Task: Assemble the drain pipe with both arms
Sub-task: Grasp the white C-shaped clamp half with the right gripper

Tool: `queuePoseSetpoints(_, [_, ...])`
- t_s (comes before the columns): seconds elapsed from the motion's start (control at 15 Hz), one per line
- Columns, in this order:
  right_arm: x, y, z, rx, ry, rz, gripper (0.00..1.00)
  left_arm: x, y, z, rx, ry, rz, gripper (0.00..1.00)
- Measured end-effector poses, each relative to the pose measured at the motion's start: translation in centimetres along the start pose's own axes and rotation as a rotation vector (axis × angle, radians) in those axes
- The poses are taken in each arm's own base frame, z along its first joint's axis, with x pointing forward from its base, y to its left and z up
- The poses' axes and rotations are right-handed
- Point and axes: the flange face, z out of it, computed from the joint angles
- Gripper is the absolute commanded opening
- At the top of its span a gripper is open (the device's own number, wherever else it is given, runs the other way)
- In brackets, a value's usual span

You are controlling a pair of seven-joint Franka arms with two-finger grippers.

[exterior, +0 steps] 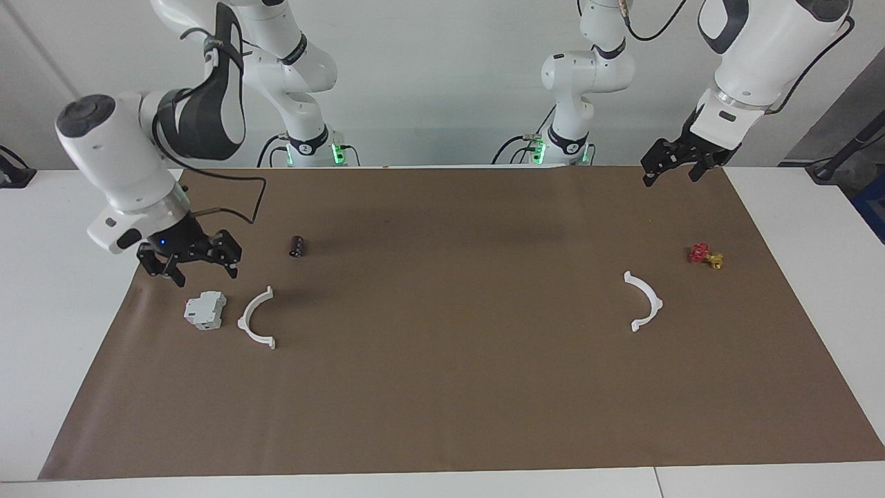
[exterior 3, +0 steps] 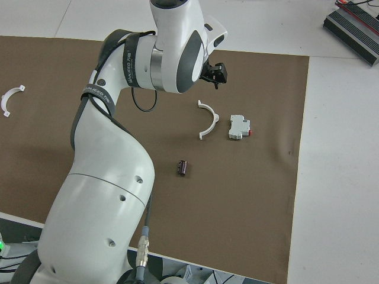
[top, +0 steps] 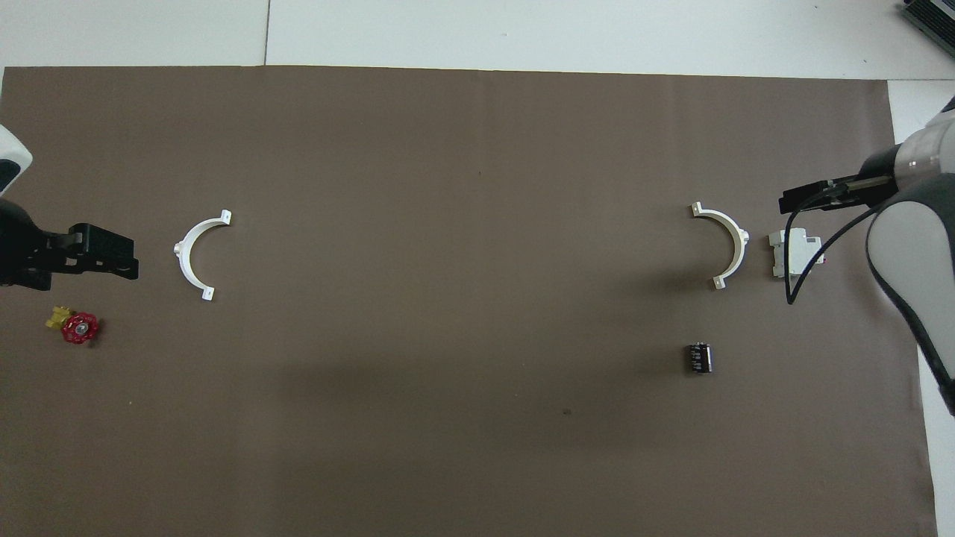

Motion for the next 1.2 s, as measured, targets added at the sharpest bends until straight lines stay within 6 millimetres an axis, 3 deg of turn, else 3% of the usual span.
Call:
queuePoseSetpoints(0.2, [0.7, 0.7, 6.7, -0.008, 0.003, -0.077, 1.00, 0.0, 0.0, 0.0, 0.000, 0.000, 0.000, 1.00])
queuePoseSetpoints(0.4, [-1.0, 0.1, 11.5, -0.005, -0.015, -0.141, 1.00, 0.0, 0.0, 0.0, 0.000, 0.000, 0.000, 1.00])
queuePoseSetpoints(0.6, [-2.1, 0.0, 13.3, 0.012, -0.027, -0.189, 0.95, 0.0, 0.0, 0.0, 0.000, 0.000, 0.000, 1.00])
queuePoseSetpoints(0.8, [-2.5, -0.1, 13.9, 0.014, -0.023, -0.224, 0.81, 0.0, 0.0, 0.0, 0.000, 0.000, 0.000, 1.00])
queuePoseSetpoints(0.93, [-2.8, 0.0, 14.5, 0.003, -0.006, -0.256, 0.65, 0.0, 0.0, 0.0, 0.000, 0.000, 0.000, 1.00])
queuePoseSetpoints(1.07, [-3.1, 0.2, 15.4, -0.005, 0.003, -0.288, 0.19, 0.0, 0.0, 0.0, 0.000, 0.000, 0.000, 1.00])
queuePoseSetpoints(1.13, [-3.1, 0.3, 15.6, -0.007, 0.004, -0.295, 0.00, 0.0, 0.0, 0.0, 0.000, 0.000, 0.000, 1.00])
queuePoseSetpoints(1.2, [-3.0, 0.3, 15.6, -0.010, 0.009, -0.298, 0.00, 0.0, 0.0, 0.0, 0.000, 0.000, 0.000, 1.00])
